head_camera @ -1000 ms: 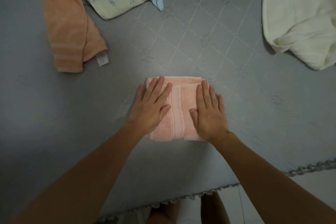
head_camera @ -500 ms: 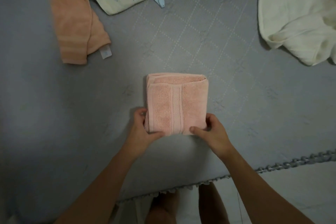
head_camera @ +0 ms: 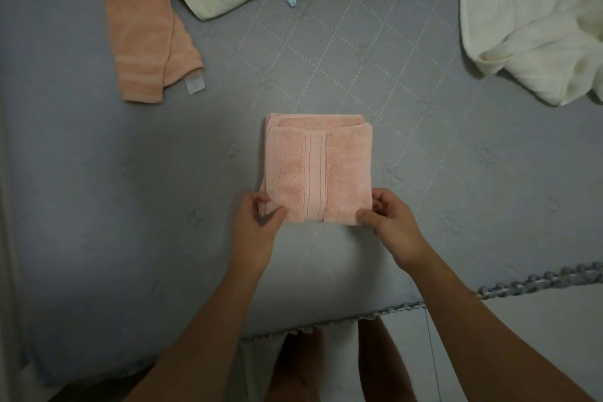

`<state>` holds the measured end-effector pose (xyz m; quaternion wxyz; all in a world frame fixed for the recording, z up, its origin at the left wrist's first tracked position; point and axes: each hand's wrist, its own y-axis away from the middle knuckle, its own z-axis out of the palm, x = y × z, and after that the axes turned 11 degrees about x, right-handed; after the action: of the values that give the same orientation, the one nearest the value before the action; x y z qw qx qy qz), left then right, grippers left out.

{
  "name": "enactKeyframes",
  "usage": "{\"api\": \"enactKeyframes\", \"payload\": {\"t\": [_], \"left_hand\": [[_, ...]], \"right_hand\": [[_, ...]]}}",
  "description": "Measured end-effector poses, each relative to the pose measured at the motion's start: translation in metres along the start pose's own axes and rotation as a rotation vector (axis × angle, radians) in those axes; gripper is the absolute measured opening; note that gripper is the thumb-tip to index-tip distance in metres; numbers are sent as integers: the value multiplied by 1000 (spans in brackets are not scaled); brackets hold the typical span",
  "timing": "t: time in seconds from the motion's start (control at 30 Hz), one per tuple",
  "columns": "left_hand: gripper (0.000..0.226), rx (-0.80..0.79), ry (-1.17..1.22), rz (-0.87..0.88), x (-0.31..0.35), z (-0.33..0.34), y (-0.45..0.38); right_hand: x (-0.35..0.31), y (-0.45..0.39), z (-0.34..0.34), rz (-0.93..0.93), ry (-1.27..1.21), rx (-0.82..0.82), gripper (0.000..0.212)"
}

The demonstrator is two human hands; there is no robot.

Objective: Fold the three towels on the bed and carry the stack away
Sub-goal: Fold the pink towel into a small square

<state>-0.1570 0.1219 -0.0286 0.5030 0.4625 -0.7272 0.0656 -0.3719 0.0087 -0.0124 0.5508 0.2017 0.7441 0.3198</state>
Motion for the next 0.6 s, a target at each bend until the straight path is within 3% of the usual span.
{"api": "enactKeyframes", "payload": {"t": [0.1,0.2,0.37,0.5,0.6], "left_hand": [[35,-13,12,-110,1,-3,4],[21,-28,-46,-118,3,-4,5],[19,-10,-164,-21,3,-11,5],[29,-115,-277,4,-1,-10,-1],[28,-149,-261,-90,2,-3,-2]], "right_hand": [[11,6,-6,47,-66,-64,46],[17,9,-6,85,-50,-106,53],[7,4,-2,-15,60,99,19],[6,-5,-8,-98,192,199,17],[9,-5,-7,-79,268,212,11]]}}
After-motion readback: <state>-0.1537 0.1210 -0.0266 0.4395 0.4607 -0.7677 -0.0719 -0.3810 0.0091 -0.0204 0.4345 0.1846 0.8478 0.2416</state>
